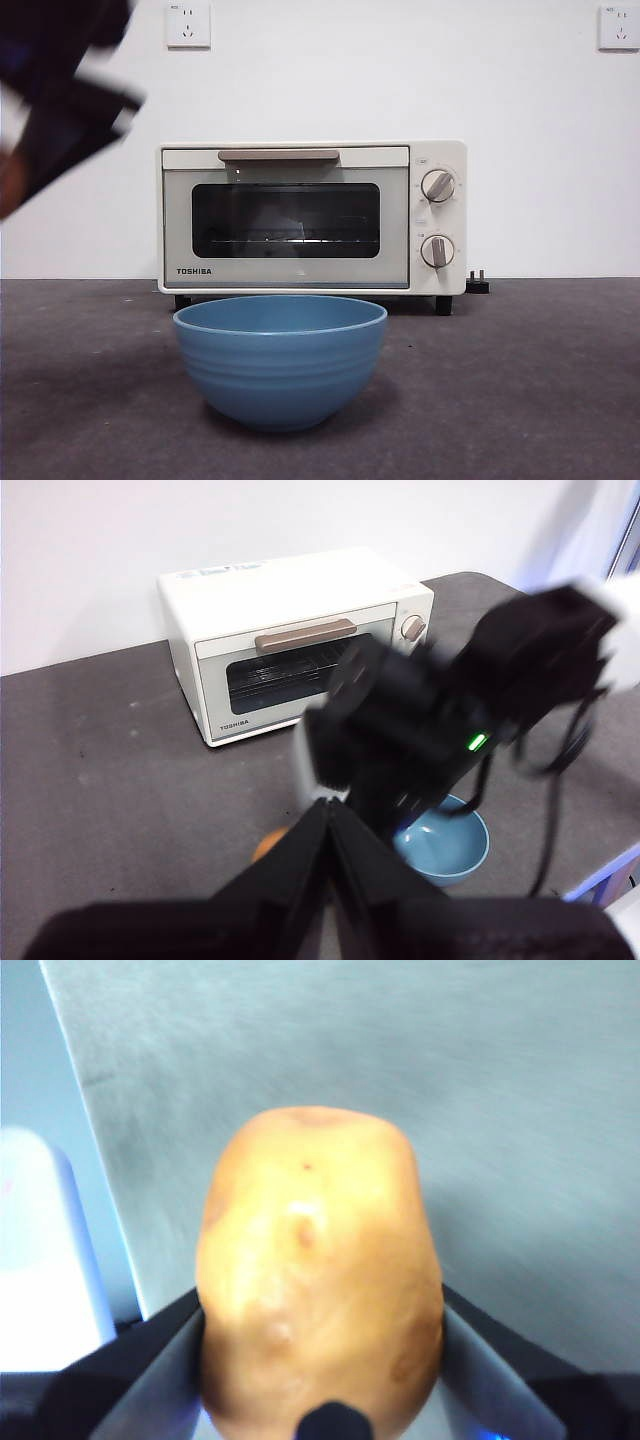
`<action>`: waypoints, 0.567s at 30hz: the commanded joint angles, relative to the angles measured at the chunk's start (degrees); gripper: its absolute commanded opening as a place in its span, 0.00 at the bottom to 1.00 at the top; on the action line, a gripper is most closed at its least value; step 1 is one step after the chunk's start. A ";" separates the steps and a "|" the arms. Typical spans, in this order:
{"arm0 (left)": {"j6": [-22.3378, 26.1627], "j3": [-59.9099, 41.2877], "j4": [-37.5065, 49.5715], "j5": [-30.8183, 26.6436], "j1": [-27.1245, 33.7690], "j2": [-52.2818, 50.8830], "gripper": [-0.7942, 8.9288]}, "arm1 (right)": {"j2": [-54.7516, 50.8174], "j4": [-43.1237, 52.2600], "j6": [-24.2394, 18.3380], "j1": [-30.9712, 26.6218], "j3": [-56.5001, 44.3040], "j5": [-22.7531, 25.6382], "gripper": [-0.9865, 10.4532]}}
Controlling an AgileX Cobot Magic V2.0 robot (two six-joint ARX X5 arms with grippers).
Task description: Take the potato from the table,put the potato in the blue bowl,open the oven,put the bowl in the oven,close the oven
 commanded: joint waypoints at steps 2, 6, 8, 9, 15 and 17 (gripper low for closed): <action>-0.81 -0.04 0.22 -0.02 -0.20 -0.50 0.08 | -3.30 -7.67 0.59 -1.29 -0.22 0.59 0.08; -2.38 -0.04 0.20 0.00 -0.20 -0.39 0.08 | -6.64 -14.51 0.55 -2.69 -0.28 1.01 0.08; -2.82 -0.04 0.22 -0.02 -0.20 -0.26 0.08 | -7.80 -17.03 0.31 -3.04 -0.31 1.38 0.08; -2.82 -0.04 0.22 -0.02 -0.20 -0.22 0.08 | -8.20 -18.16 0.17 -3.08 -0.33 1.84 0.08; -2.97 -0.04 0.20 -0.02 -0.20 0.31 0.08 | -11.23 -20.63 0.17 -3.04 -2.47 1.97 0.08; -2.97 -0.04 0.20 -0.02 -0.20 0.63 0.08 | -13.11 -19.80 0.39 -3.04 -5.64 2.01 0.08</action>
